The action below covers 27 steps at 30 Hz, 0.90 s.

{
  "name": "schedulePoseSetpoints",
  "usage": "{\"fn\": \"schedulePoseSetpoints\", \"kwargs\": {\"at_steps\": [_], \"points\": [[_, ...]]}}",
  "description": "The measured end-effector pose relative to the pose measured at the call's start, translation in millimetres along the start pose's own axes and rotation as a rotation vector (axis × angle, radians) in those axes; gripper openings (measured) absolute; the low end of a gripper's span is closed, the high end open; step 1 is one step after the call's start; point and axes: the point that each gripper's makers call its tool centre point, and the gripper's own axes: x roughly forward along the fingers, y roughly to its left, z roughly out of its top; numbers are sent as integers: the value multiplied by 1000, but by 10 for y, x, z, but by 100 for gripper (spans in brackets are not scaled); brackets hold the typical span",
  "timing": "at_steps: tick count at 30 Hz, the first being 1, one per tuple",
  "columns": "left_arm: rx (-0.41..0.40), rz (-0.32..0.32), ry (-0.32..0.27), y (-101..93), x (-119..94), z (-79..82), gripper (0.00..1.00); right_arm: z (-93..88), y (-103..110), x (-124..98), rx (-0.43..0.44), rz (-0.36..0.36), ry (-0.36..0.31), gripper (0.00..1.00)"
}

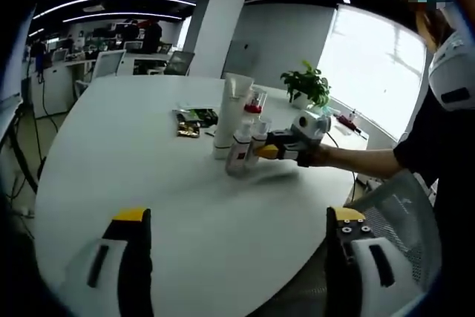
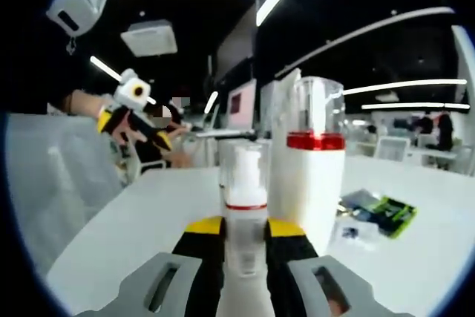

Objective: Arrange the skincare products in the storage area until every visible bottle or jar stands upright without overlapping.

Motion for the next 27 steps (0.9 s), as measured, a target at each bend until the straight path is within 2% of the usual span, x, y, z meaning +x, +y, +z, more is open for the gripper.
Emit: {"fn": "schedulePoseSetpoints", "kwargs": {"at_steps": [15,21,27], "points": [[-13,13,2,19,-24,-55,92,12,50,14,18,0,8,13],[-1,13,12,3,-18,-73,92,-39,87,19,7,14,47,14],[2,14,17,-6,-17,-83,92,-55,106,6,11,13,59,15]]}}
